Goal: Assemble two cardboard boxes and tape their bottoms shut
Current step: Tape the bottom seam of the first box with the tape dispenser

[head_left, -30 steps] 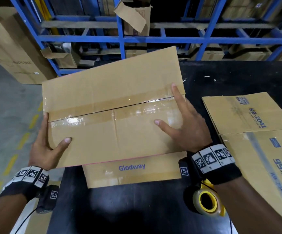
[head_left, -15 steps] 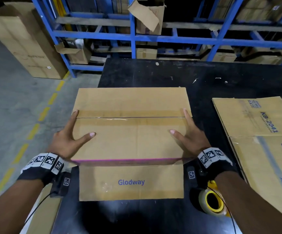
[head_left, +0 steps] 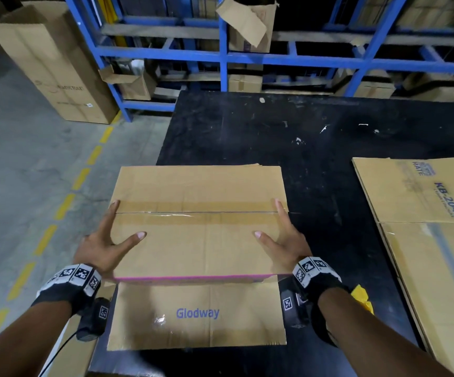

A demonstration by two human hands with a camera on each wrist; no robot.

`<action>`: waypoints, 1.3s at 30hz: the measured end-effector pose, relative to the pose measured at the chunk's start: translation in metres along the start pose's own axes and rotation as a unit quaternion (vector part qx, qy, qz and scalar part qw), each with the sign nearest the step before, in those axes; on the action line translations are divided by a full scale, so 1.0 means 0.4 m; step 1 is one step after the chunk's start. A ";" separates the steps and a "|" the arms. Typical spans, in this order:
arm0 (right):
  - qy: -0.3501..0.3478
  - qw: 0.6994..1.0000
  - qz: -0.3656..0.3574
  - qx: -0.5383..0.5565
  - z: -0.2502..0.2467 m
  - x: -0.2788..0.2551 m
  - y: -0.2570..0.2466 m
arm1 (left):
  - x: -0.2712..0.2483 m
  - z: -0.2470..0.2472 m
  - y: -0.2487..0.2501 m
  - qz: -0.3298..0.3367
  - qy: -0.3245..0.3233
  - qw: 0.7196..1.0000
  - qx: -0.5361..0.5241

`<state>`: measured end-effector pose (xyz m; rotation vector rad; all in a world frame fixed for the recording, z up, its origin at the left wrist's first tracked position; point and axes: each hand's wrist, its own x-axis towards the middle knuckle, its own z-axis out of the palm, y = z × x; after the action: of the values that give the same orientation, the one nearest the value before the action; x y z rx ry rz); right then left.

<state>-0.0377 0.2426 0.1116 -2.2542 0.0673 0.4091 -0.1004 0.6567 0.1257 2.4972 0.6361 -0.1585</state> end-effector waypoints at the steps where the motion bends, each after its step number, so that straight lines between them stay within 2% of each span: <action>1: 0.006 1.000 0.002 -0.005 -0.010 0.003 -0.011 | 0.008 -0.005 0.006 0.003 0.002 1.000 -0.002; 5: 0.025 0.999 0.020 -0.007 -0.094 0.060 -0.056 | 0.049 -0.034 0.076 0.017 0.006 1.000 -0.019; 11: 0.060 0.998 0.009 -0.027 -0.264 0.130 -0.094 | 0.120 -0.070 0.235 0.053 0.017 0.998 -0.018; 15: 0.101 0.994 -0.033 -0.021 -0.366 0.124 -0.134 | 0.132 -0.129 0.347 0.104 0.052 0.991 -0.065; 20: 0.185 0.980 -0.068 -0.035 -0.487 0.088 -0.194 | 0.128 -0.182 0.453 0.164 0.110 0.975 -0.101; 24: 0.178 0.981 -0.063 -0.041 -0.547 0.079 -0.202 | 0.134 -0.189 0.492 0.166 0.078 0.978 -0.097; 27: 0.146 0.987 -0.036 -0.048 -0.561 0.089 -0.165 | 0.142 -0.158 0.499 0.149 0.033 0.986 -0.059; 30: 0.131 0.991 -0.009 -0.033 -0.536 0.093 -0.095 | 0.145 -0.112 0.498 0.145 0.015 0.989 -0.019; 35: 0.122 0.992 -0.020 0.021 -0.434 0.081 0.003 | 0.135 -0.093 0.487 0.154 0.015 0.988 0.018; 39: 0.126 0.991 -0.020 0.035 -0.376 0.087 0.015 | 0.140 -0.118 0.460 0.149 0.022 0.988 0.047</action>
<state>0.0347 0.1293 0.1875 -2.2223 0.1642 0.0965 0.0350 0.5698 0.2411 2.6588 0.2719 -0.0229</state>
